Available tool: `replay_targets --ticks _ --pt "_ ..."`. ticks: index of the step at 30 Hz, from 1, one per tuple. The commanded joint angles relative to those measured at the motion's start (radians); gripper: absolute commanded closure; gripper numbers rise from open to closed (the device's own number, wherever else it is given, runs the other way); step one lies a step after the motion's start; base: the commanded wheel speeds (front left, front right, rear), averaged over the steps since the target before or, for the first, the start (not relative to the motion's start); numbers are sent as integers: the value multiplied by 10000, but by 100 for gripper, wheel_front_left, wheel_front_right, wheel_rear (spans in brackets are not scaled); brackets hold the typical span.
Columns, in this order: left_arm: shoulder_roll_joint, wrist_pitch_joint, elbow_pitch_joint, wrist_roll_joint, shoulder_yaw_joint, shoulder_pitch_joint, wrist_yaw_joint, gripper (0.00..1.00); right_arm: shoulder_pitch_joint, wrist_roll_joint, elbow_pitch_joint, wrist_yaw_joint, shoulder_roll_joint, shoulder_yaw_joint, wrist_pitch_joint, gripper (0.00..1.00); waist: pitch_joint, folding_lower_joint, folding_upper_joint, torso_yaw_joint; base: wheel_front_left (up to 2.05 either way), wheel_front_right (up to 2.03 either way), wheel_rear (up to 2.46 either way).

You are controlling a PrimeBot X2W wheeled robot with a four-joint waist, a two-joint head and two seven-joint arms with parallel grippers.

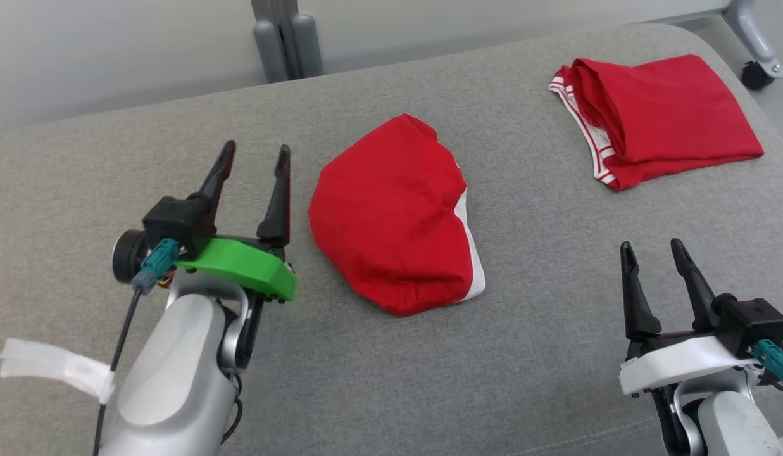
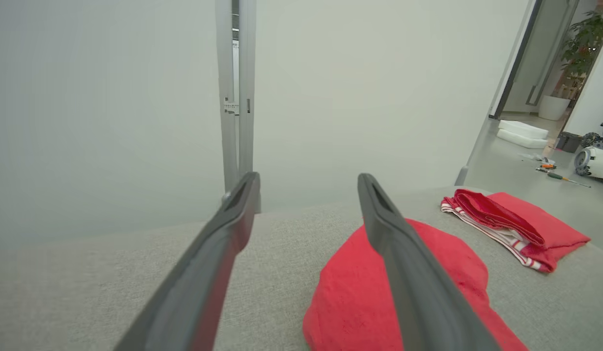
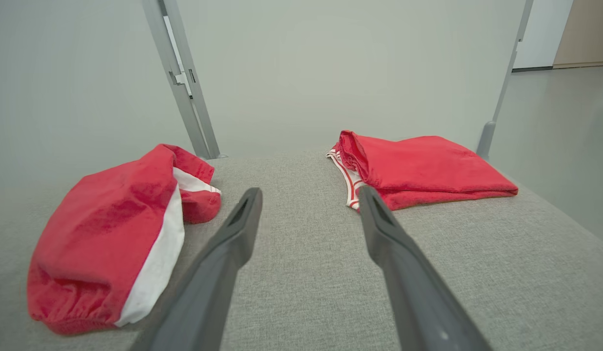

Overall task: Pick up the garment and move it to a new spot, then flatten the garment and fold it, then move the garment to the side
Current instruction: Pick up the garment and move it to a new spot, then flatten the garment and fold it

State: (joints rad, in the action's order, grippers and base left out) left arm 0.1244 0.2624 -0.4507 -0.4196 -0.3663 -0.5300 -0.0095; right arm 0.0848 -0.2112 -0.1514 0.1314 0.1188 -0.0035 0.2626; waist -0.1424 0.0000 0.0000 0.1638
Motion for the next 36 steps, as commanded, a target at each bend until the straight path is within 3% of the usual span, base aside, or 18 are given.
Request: replay_targets --ticks 1,12,22,36 --pt "187 23 243 151 214 475 64 0 -161 64 20 -16 55 1 29 0 489 0 0 -540 0 0 0" --pt "711 28 1942 541 1906 2866 94 0 -489 134 41 -16 75 40 29 0 988 0 0 -1282 0 0 0" --pt "354 29 2847 974 2701 4646 -163 0 -795 0 139 -16 194 58 27 0 1055 0 0 -1628 0 0 0" --pt "-173 29 3041 1571 3517 5285 -618 0 -992 -89 72 -16 143 119 29 0 1098 0 0 -1649 0 0 0"
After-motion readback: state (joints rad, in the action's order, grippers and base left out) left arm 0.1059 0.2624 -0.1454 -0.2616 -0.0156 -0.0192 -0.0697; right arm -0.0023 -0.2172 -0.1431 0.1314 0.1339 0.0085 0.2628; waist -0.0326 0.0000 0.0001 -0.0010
